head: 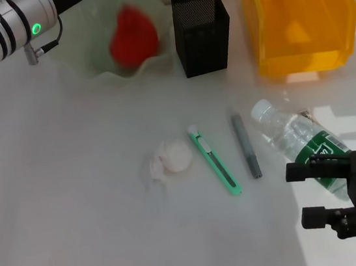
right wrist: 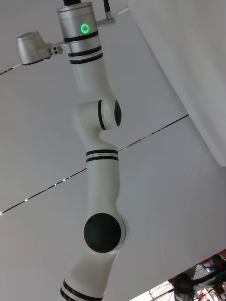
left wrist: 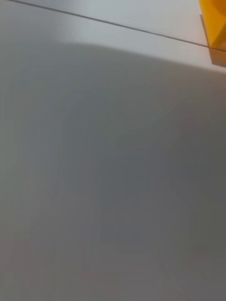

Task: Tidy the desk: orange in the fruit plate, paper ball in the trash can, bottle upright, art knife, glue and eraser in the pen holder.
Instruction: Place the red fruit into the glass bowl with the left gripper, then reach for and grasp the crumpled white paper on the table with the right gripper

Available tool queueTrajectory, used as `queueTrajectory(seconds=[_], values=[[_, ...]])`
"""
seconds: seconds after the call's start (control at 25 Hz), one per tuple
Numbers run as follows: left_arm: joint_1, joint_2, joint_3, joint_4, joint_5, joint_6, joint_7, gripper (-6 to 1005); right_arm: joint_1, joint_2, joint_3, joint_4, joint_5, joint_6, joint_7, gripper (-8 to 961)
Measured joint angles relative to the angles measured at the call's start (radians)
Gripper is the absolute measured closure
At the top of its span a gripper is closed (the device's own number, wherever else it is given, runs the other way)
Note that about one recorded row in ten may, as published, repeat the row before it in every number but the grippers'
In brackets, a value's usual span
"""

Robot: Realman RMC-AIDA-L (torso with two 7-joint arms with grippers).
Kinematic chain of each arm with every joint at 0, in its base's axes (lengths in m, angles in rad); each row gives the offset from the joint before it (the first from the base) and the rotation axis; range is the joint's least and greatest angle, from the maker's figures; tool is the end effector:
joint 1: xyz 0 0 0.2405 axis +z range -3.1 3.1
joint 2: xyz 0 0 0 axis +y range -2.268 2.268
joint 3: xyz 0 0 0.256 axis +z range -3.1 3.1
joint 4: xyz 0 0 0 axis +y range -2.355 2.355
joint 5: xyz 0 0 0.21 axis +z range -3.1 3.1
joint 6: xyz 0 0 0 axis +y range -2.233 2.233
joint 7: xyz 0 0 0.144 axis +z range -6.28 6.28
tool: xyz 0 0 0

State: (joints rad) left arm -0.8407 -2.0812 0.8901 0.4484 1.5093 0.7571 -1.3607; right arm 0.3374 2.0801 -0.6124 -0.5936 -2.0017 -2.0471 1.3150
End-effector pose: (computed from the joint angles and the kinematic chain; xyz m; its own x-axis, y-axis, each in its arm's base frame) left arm -0.1881 0.4686 -0.0108 0.6985 0.2681 0.6635 0.6680 -0.5767 -0.4702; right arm 0.2784 0.2205 0.0104 0.6211 -0.4328 -0.6533 -0.3907 -0.8937 0.2206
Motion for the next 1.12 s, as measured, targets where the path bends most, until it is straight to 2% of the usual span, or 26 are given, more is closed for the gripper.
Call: queueTrajectory(seconds=[0.16,0.2,0.24,0.28,0.32,0.36,0.48,0.52,0.6,0.68,0.72,0.76,0.88,0.92,0.96,1.08,1.12], values=[[0.021,0.001,0.000,0.005,-0.038,0.021,-0.002,680,0.003,0.000,0.000,0.001,0.000,0.003,-0.004,167],[0.029,0.002,-0.001,0.010,-0.040,0.046,-0.007,570,0.004,0.000,0.000,0.001,0.000,0.003,-0.005,167],[0.052,0.007,-0.001,0.027,-0.039,0.113,-0.021,461,0.005,0.000,0.001,0.001,0.002,0.003,-0.005,167],[0.068,0.011,0.000,0.041,-0.036,0.165,-0.030,427,0.005,-0.001,0.001,-0.001,0.005,0.001,-0.004,167],[0.117,0.023,0.006,0.090,-0.024,0.310,-0.053,393,0.005,-0.006,0.002,-0.024,0.008,-0.007,0.013,167],[0.117,0.023,0.006,0.090,-0.024,0.310,-0.053,359,0.005,-0.006,0.002,-0.024,0.008,-0.007,0.013,167],[0.230,0.057,0.009,0.190,-0.003,0.578,-0.071,256,-0.006,-0.023,0.002,-0.112,0.008,-0.017,0.087,167],[0.283,0.083,0.009,0.217,0.010,0.687,-0.076,222,-0.016,-0.037,0.006,-0.203,0.011,-0.018,0.157,167],[0.335,0.122,0.008,0.225,0.036,0.800,-0.080,194,-0.018,-0.041,0.010,-0.244,0.012,-0.018,0.191,166],[0.378,0.153,0.007,0.223,0.079,0.870,-0.082,167,-0.011,-0.049,0.024,-0.354,0.013,-0.018,0.278,166],[0.422,0.173,0.004,0.223,0.145,0.923,-0.084,153,0.016,-0.051,0.027,-0.461,0.007,-0.008,0.394,166],[0.422,0.173,0.004,0.223,0.145,0.923,-0.084,153,0.016,-0.051,0.027,-0.461,0.007,-0.008,0.394,166],[0.449,0.182,0.001,0.226,0.236,0.958,-0.087,153,0.110,-0.066,0.005,-0.603,-0.053,0.020,0.599,166],[0.453,0.183,0.000,0.224,0.291,0.970,-0.092,153,0.194,-0.083,-0.034,-0.657,-0.100,0.021,0.708,166],[0.453,0.183,0.000,0.224,0.291,0.970,-0.092,153,0.194,-0.083,-0.034,-0.657,-0.100,0.021,0.708,166],[0.448,0.171,-0.001,0.219,0.352,0.974,-0.093,153,0.343,-0.115,-0.135,-0.648,-0.190,0.028,0.803,166],[0.443,0.163,-0.002,0.219,0.378,0.972,-0.094,153,0.451,-0.127,-0.214,-0.592,-0.271,0.041,0.824,166]])
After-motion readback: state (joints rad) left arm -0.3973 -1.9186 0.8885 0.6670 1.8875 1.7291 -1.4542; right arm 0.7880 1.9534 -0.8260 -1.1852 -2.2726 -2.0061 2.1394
